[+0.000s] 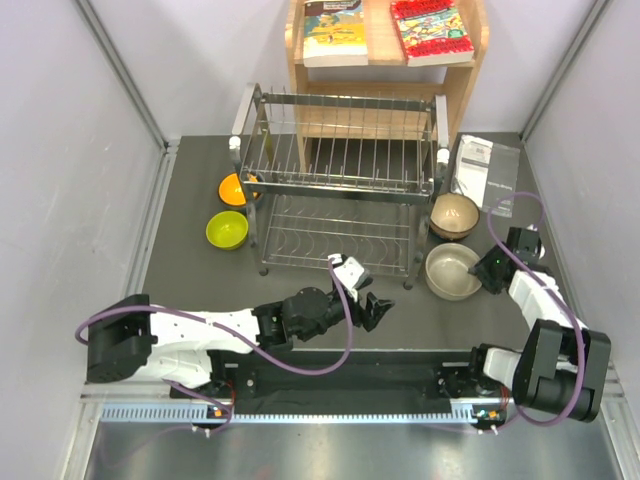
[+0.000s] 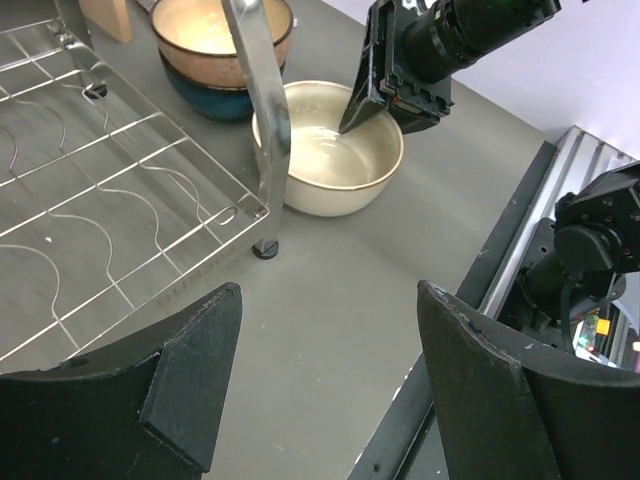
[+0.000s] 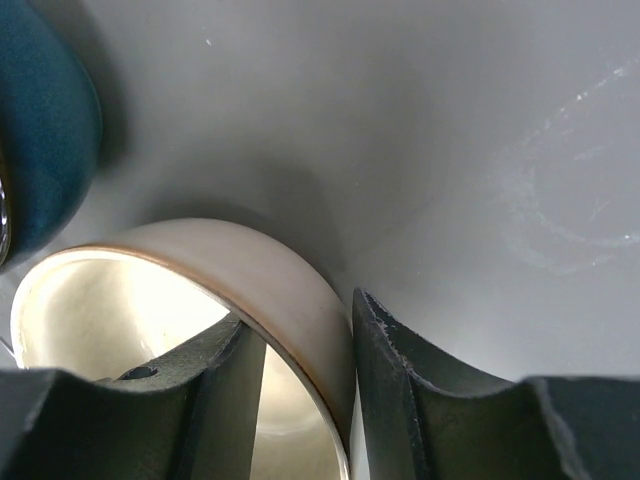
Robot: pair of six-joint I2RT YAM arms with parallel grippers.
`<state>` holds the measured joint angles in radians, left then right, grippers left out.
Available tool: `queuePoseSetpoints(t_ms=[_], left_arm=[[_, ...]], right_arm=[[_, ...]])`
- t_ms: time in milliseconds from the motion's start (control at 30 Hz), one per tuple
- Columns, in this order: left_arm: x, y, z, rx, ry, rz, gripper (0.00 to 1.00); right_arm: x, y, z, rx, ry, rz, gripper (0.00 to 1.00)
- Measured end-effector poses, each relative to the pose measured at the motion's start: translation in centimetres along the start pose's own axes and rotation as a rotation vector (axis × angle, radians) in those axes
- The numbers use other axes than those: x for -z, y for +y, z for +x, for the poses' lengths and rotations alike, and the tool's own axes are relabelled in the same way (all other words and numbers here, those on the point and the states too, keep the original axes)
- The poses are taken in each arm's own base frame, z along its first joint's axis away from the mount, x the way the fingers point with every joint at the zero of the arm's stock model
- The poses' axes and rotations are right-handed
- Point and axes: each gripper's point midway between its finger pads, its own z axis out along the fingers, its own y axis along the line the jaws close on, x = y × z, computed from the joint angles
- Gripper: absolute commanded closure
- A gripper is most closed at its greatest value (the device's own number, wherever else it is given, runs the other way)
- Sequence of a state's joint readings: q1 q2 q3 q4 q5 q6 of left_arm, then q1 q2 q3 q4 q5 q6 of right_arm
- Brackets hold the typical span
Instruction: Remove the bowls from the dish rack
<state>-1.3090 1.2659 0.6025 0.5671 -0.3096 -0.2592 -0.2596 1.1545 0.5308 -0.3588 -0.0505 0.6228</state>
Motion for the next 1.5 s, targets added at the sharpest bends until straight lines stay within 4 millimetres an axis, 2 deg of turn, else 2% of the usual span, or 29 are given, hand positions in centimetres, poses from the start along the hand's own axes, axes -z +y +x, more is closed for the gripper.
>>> queuePoseSetpoints(t_ms=[200,433,533,567,667,800,867,1000,1167,1300,1400,1500], left_arm=[[0.1,0.4,0.5,0.0,0.012,-0.017,0.25],[0.2,0.7,0.9,0.006,0.02,-0.032,0.25],[0.3,0.9,1.2,0.008,0.025,-0.039,0.25],[0.3,1.0,1.2,0.009,0.026,-0.042,0.25],[0.3,1.1,1.2,0.013,0.024,-0.05,0.24],[0.3,1.4,1.2,0.018,0.021,-0.069,0.24],[0.5,1.9,1.5,0.022,0.024,-0.093,0.24],[1.5,3.4,1.7,0.041,0.031,-0.169,0.23],[4.0,6.8,0.3,0.115,-0.031,-0.353,0.2],[7.4,10.3,-0.9,0.16,-0.1,-0.517,0.19],[9.7,12.9,-1.6,0.183,-0.15,-0.618,0.19],[11.3,14.2,-2.0,0.191,-0.185,-0.676,0.19]], right_arm=[[-0.4,0.1,-0.2,-0.002,0.001,0.002,0.6],[-0.9,0.4,-0.9,-0.008,0.002,0.011,0.54],[-1.0,0.5,-1.0,-0.012,0.001,0.011,0.41],[-1.1,0.5,-1.1,-0.012,0.0,0.011,0.33],[-1.0,0.9,-1.6,-0.017,-0.013,0.004,0.25],[0.0,1.3,-2.4,-0.023,-0.053,-0.019,0.2],[1.5,1.8,-3.3,-0.025,-0.105,-0.054,0.2],[5.1,3.0,-5.0,-0.026,-0.225,-0.133,0.2],[9.2,4.5,-5.9,-0.046,-0.332,-0.244,0.23],[10.3,5.4,-5.3,-0.038,-0.302,-0.3,0.27],[10.6,6.0,-3.9,-0.026,-0.235,-0.34,0.3],[11.2,5.9,-2.4,0.002,-0.189,-0.355,0.3]])
